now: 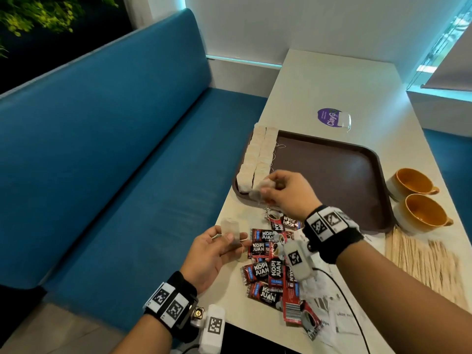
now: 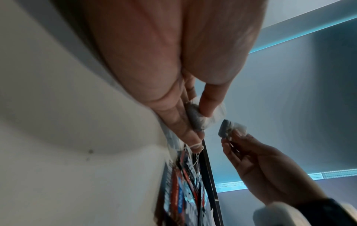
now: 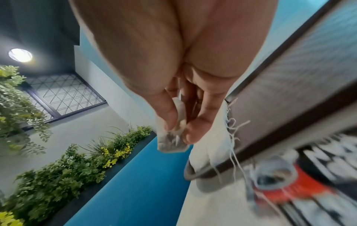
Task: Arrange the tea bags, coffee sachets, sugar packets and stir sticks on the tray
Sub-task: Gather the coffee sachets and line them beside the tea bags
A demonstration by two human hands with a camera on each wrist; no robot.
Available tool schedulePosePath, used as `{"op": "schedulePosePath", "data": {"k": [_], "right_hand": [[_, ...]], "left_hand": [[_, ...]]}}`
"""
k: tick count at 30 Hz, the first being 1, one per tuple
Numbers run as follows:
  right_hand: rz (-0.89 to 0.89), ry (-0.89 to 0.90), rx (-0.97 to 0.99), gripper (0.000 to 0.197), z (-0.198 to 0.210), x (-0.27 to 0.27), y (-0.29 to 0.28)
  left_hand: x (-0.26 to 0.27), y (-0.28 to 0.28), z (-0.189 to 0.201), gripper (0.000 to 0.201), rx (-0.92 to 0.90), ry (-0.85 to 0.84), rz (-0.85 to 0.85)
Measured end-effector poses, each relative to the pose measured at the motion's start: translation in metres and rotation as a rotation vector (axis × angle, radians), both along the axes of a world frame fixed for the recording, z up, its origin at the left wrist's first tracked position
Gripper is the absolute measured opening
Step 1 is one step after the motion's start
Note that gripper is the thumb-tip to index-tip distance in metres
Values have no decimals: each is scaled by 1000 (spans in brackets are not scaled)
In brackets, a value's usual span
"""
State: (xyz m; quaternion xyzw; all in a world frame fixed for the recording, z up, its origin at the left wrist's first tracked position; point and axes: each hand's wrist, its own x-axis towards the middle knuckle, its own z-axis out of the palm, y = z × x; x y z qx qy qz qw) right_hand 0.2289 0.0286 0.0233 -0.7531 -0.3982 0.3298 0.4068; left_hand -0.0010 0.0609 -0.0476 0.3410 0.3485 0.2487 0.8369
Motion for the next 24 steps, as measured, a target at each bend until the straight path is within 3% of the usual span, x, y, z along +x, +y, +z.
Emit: {"op": "schedulePosePath", "data": {"k": [5,12,19,24], "right_hand": [[-31,-75,46,6,-4,15,40],[200,-345,-242,6,-15,7,68],[32,-336,-142,40,-17,6,75],[225,-351,-274,16,-12,13,69]], "left_hand": [[-4,1,-2,26,-17,-26,10],[-5,3,-2,34,-52,-65,12],[-6,5,-6,33,-46,-76,-4],[-6,5,-8,32,-41,-81,-13]]}}
